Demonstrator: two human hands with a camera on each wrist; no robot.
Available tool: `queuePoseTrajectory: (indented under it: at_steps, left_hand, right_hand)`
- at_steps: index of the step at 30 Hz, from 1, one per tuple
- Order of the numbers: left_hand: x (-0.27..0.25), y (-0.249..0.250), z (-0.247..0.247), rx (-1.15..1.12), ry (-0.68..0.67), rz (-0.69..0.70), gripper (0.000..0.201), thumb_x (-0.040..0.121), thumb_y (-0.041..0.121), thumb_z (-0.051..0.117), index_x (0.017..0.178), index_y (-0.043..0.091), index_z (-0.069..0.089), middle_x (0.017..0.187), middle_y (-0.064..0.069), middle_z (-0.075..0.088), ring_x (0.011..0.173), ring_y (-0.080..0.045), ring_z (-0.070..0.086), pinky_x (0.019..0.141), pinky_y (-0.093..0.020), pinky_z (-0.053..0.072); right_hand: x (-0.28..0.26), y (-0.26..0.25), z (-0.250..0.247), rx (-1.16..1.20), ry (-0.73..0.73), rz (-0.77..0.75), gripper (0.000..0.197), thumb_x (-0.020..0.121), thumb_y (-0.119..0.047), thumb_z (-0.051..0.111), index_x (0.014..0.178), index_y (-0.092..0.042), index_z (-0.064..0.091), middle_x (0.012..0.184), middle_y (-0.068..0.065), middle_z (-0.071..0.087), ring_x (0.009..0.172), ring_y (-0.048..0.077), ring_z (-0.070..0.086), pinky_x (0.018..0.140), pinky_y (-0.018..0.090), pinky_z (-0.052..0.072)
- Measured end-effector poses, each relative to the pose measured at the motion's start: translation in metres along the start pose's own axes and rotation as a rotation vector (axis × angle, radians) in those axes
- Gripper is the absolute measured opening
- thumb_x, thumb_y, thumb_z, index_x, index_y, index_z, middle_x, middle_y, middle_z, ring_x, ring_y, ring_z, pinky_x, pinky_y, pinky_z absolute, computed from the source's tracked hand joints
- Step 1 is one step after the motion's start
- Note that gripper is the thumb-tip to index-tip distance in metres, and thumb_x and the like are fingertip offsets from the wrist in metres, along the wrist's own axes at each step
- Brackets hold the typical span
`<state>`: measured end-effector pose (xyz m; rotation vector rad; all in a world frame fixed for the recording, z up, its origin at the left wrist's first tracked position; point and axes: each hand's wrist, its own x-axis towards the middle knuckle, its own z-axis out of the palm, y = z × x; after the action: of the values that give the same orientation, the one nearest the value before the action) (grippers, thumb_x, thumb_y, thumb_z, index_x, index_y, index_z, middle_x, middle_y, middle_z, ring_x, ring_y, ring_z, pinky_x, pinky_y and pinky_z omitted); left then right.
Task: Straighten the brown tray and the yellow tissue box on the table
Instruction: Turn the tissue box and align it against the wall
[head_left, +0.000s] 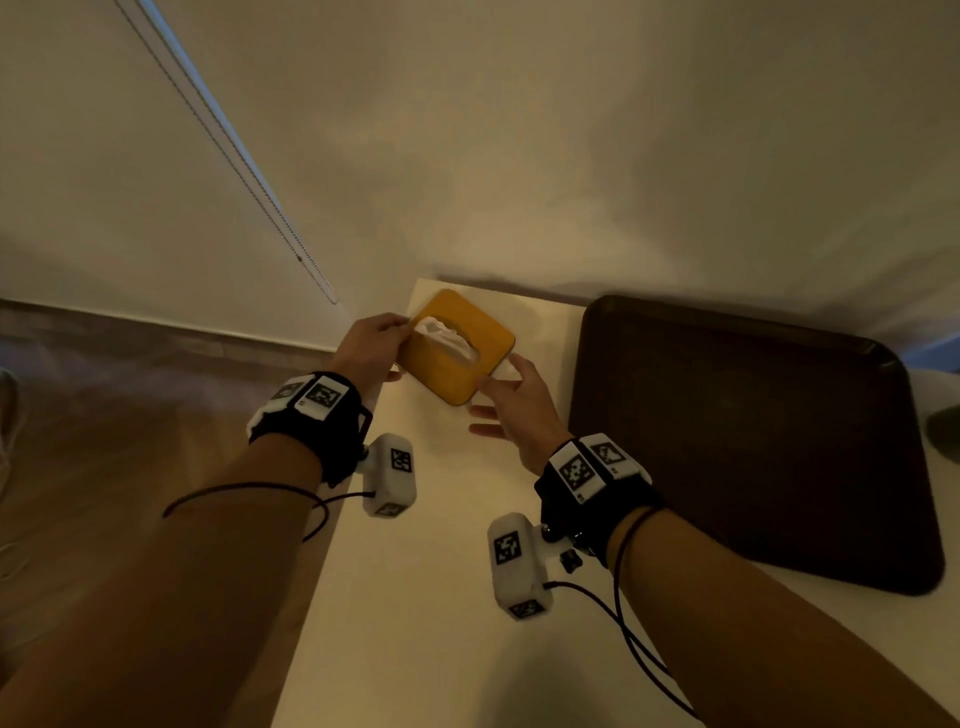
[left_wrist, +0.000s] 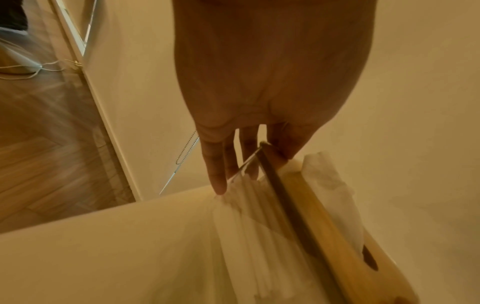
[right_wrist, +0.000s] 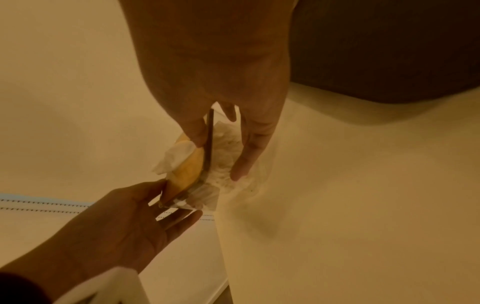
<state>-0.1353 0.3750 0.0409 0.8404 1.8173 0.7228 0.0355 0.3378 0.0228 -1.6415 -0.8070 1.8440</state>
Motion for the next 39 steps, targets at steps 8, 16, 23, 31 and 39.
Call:
queuePoseTrajectory:
  at_steps: [8,16,23,31,39]
  left_hand:
    - [0.041,0.027,0.01,0.023,-0.037,0.0,0.016,0.094,0.023,0.049,0.103,0.016,0.06,0.11,-0.01,0.056,0.103,-0.027,0.053,0.087,-0.045,0.052]
    - [0.048,0.034,0.012,0.057,-0.03,-0.014,0.031,0.095,0.025,0.047,0.119,0.012,0.06,0.117,-0.01,0.055,0.109,-0.029,0.052,0.091,-0.046,0.051]
    - [0.031,0.029,-0.002,0.177,0.036,0.051,0.034,0.09,0.018,0.042,0.112,0.011,0.066,0.118,-0.015,0.066,0.111,-0.032,0.059,0.098,-0.043,0.045]
    - [0.022,0.017,-0.016,0.236,0.05,0.045,0.027,0.09,0.018,0.047,0.101,0.002,0.065,0.097,-0.018,0.067,0.09,-0.032,0.06,0.068,-0.034,0.049]
    - [0.057,0.032,-0.013,0.229,-0.033,0.163,0.033,0.088,0.029,0.05,0.11,0.012,0.066,0.109,-0.015,0.068,0.099,-0.034,0.062,0.09,-0.046,0.052]
  right_hand:
    - [0.041,-0.032,-0.01,-0.05,0.015,-0.015,0.072,0.094,-0.024,0.059,0.155,-0.023,0.02,0.133,0.015,0.056,0.099,0.029,0.066,0.061,0.031,0.058]
    - [0.049,-0.04,-0.012,-0.082,0.029,-0.028,0.07,0.094,-0.027,0.058,0.154,-0.024,0.021,0.134,0.015,0.054,0.109,0.034,0.065,0.077,0.041,0.059]
    - [0.025,-0.037,-0.021,-0.091,0.138,-0.069,0.066,0.091,-0.03,0.059,0.15,-0.023,0.031,0.125,0.006,0.054,0.112,0.029,0.06,0.088,0.045,0.057]
    - [0.015,-0.022,-0.011,-0.095,0.168,-0.116,0.061,0.091,-0.028,0.06,0.147,-0.022,0.037,0.135,0.012,0.055,0.112,0.029,0.058,0.087,0.043,0.057]
    - [0.031,-0.009,0.008,-0.041,0.316,-0.184,0.059,0.089,-0.03,0.064,0.144,-0.025,0.043,0.137,0.009,0.054,0.121,0.026,0.055,0.1,0.05,0.05]
